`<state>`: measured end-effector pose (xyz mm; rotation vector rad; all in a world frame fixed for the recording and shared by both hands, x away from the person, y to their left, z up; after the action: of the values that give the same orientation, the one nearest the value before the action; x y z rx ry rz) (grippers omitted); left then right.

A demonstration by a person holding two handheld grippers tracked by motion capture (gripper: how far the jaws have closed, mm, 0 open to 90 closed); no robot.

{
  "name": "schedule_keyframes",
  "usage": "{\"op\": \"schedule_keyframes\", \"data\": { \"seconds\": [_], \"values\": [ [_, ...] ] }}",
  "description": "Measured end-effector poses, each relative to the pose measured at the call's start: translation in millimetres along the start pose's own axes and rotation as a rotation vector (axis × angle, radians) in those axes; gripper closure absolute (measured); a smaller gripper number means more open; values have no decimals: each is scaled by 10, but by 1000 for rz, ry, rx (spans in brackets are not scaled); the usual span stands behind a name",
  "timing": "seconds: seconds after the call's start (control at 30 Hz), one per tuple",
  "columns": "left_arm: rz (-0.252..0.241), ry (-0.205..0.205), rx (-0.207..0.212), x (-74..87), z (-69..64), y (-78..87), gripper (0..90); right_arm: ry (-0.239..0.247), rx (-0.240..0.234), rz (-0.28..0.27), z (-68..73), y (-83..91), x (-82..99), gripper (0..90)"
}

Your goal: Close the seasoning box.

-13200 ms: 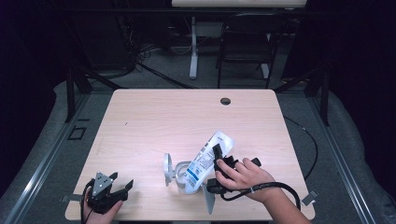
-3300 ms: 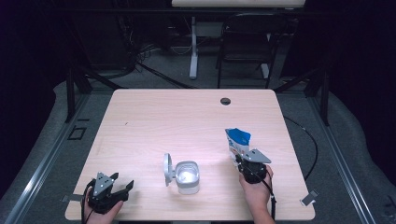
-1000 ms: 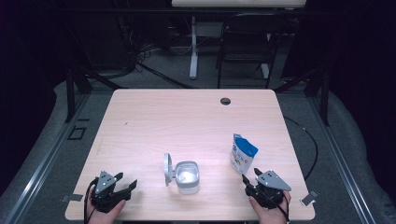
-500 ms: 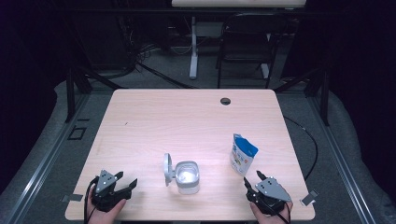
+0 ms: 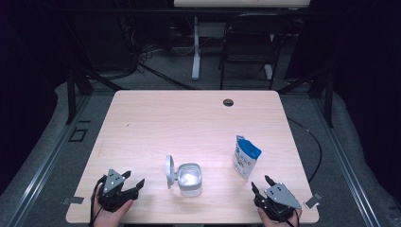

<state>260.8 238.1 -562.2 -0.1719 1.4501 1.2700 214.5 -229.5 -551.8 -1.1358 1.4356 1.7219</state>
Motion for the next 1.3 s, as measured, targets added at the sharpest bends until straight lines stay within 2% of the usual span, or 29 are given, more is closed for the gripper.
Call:
{"op": "schedule_keyframes", "data": {
  "seconds": [0.27, 0.37, 0.63, 0.73, 0.93, 0.97, 1.03, 1.13, 1.3],
  "values": [
    [-16, -13, 14, -113, -8, 7, 405, 6, 9, -5, 14, -8, 11, 474],
    [-18, -19, 23, -150, -15, 13, 417, 15, 12, 12, 21, -24, 23, 474],
    [-50, -36, 46, -297, -39, 57, 435, 29, 12, 28, 54, -49, 38, 469],
    [-77, -38, 60, -375, -55, 83, 448, 26, 10, 29, 46, -56, 55, 469],
    [-118, -37, 129, -530, -103, 143, 467, 7, 8, 35, 10, -56, 91, 469],
    [-122, -42, 151, -553, -107, 150, 523, 7, 10, 39, 1, -55, 97, 469],
    [-120, -49, 158, -599, -128, 152, 586, -3, 9, 41, -9, -54, 109, 469],
    [-120, -65, 190, -658, -157, 147, 691, -6, 12, 42, -19, -54, 121, 470],
    [-122, -84, 210, -735, -221, 148, 801, -10, 14, 49, -33, -53, 144, 470]
  ]
}}
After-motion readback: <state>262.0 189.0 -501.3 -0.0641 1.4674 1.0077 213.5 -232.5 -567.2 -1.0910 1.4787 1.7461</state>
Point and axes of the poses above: each handheld gripper's, and its own axes: y roughly backward along the jaws, x roughly out of its underside, z roughly to its left, the point moved 1 cm from there along -y, roughly forward along the jaws, and after that the axes turned 15 degrees about -y, right-handed, at the moved point
